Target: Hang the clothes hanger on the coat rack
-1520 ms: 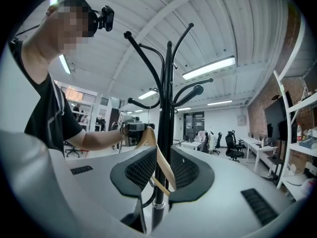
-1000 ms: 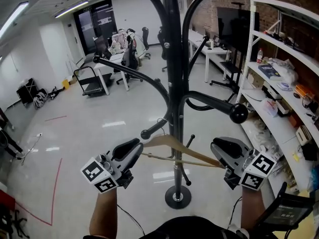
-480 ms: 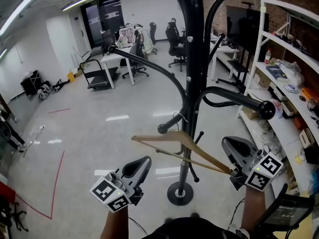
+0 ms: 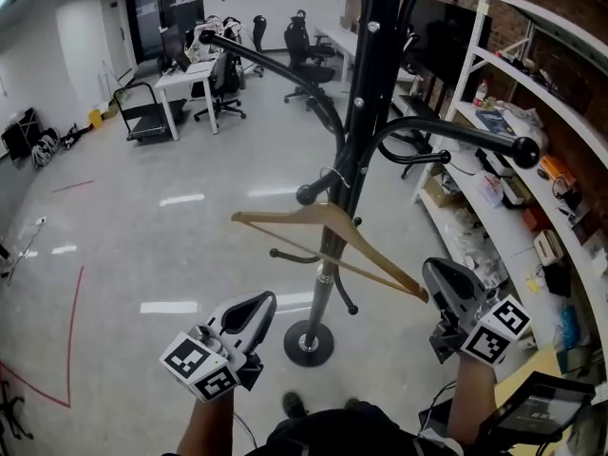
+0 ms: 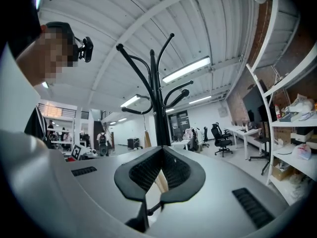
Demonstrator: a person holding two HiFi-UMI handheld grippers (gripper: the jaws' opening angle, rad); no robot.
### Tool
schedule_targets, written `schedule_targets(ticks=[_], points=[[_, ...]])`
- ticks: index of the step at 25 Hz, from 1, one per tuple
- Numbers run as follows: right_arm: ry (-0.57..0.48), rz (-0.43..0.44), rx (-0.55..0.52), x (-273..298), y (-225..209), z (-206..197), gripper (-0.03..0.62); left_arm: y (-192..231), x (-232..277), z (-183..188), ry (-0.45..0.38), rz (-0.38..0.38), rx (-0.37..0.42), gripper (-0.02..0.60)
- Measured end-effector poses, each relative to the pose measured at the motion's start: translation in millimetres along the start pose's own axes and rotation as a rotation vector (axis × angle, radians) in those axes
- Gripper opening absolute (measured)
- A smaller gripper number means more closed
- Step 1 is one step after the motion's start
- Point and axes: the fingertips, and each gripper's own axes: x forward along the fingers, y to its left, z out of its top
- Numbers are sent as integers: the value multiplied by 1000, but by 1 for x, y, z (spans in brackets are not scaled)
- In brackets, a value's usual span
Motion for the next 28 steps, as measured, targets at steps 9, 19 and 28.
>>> schedule_targets(ticks=[9,19,28], points=[[32,66,-34,-62,22,-31,8,-81,-21,-13,13,47,-2,-2],[135,165,-9,-177,46,-90,8,-206,-48,-71,112,161,15,0],[111,189,-10,-224,97,-91,8,-263,-101,-84,141,212,71,-1]])
